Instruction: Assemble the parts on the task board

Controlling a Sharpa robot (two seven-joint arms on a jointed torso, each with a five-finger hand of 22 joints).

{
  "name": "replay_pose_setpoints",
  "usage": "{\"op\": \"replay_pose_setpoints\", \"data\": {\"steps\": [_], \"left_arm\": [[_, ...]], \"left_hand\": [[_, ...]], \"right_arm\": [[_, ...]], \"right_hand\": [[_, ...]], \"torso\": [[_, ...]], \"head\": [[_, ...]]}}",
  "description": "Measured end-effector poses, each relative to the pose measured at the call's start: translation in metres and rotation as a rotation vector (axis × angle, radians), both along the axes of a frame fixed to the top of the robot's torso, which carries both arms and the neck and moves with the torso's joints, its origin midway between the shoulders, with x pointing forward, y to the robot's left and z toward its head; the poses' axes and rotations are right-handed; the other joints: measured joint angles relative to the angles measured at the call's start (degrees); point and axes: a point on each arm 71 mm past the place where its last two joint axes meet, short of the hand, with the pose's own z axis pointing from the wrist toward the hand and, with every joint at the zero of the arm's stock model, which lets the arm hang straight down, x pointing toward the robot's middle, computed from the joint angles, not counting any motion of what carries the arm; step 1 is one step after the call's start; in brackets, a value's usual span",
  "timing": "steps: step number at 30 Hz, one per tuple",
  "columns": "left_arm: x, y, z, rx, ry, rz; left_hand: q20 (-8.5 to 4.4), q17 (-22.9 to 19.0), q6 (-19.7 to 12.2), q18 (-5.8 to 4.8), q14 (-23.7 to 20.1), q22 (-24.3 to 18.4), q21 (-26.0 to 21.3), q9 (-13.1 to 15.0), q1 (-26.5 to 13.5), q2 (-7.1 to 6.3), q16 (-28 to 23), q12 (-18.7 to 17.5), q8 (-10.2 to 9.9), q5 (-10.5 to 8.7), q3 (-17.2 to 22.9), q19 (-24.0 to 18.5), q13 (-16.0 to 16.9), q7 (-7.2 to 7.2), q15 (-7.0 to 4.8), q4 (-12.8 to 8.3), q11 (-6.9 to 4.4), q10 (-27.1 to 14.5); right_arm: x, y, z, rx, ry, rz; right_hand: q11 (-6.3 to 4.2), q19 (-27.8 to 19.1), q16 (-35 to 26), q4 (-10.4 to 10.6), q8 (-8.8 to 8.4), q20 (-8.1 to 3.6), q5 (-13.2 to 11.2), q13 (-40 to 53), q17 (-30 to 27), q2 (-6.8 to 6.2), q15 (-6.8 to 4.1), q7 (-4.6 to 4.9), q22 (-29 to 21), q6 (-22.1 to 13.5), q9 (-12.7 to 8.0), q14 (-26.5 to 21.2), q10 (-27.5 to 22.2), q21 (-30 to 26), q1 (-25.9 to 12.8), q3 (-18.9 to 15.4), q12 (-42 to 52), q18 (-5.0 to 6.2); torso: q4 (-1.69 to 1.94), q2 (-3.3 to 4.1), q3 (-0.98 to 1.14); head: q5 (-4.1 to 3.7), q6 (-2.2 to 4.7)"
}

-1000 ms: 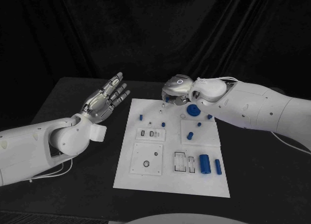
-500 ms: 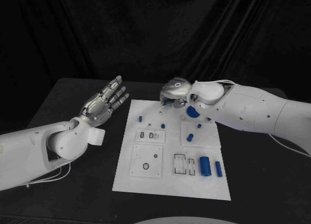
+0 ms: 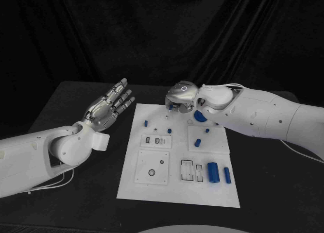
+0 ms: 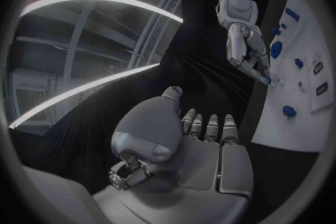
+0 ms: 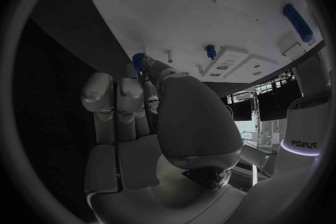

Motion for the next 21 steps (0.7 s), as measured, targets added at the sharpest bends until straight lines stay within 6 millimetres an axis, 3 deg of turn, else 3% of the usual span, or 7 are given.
{"op": "replay_pose_setpoints", "data": {"steps": [21], "left_arm": [[0.0023,-0.0013,-0.0009,0.001,0.002,-0.006]], "left_hand": [[0.00,0.0,0.0,0.00,0.0,0.0,0.0,0.0,0.0,0.00,0.0,0.0,0.0,0.00,0.2,0.0,0.0,0.00,0.00,-0.2,0.00,0.0]], "right_arm": [[-0.0020,0.0013,0.0008,0.011,-0.008,0.009]], "right_hand": [[-0.01,0.0,-0.2,-0.1,-0.34,0.00,0.1,-0.3,0.0,0.40,0.01,0.00,0.0,-0.4,-0.2,0.0,0.0,-0.2,0.4,-0.2,-0.1,0.00]], "torso": [[0.14,0.12,-0.01]], "head": [[-0.27,0.01]]}}
